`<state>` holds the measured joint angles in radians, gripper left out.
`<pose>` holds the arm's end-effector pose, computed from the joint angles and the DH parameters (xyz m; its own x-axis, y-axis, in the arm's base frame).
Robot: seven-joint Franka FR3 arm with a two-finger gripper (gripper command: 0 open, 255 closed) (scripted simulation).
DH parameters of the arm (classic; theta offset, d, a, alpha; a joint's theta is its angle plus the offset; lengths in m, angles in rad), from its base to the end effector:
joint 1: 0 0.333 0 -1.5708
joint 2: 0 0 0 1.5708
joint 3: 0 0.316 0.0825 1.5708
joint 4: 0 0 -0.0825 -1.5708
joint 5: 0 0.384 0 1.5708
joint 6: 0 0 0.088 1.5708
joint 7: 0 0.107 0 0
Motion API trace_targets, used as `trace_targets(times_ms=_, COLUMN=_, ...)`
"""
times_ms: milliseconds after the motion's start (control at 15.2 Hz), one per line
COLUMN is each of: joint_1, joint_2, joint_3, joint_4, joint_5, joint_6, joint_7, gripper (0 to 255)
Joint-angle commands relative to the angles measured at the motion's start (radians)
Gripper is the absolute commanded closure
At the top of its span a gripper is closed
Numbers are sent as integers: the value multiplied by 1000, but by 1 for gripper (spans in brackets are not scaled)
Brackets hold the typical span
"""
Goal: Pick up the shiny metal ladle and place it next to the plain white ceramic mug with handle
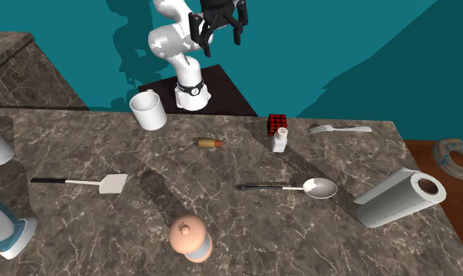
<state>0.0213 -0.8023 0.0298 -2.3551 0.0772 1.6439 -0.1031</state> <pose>0.3092 0.0265 0.6028 0.9854 0.1406 0.0959 0.1455 -0.9883 -0.0461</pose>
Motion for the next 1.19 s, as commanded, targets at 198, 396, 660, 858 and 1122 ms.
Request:
trace_targets(times_ms=198, joint_1=17, joint_2=89, joint_3=-24, joint_4=-4, joint_5=-26, joint_6=91, joint_7=-94, gripper=0)
trace_targets(times_ms=396, joint_1=35, joint_2=188, joint_3=-45, joint_4=6, joint_5=-47, joint_6=177, joint_7=-185, gripper=0)
trace_targets(times_ms=660, joint_1=58, joint_2=329, joint_3=-68, joint_4=40, joint_5=-68, joint_6=284, joint_7=-301, gripper=0)
trace_targets(times_ms=858, joint_1=75, joint_2=439, joint_3=-81, joint_4=80, joint_5=-79, joint_6=355, joint_7=-385, gripper=0)
trace_targets(times_ms=1122, joint_1=94, joint_2=589, joint_3=-90, joint_4=151, joint_5=-87, joint_6=436, joint_7=-493, gripper=0)
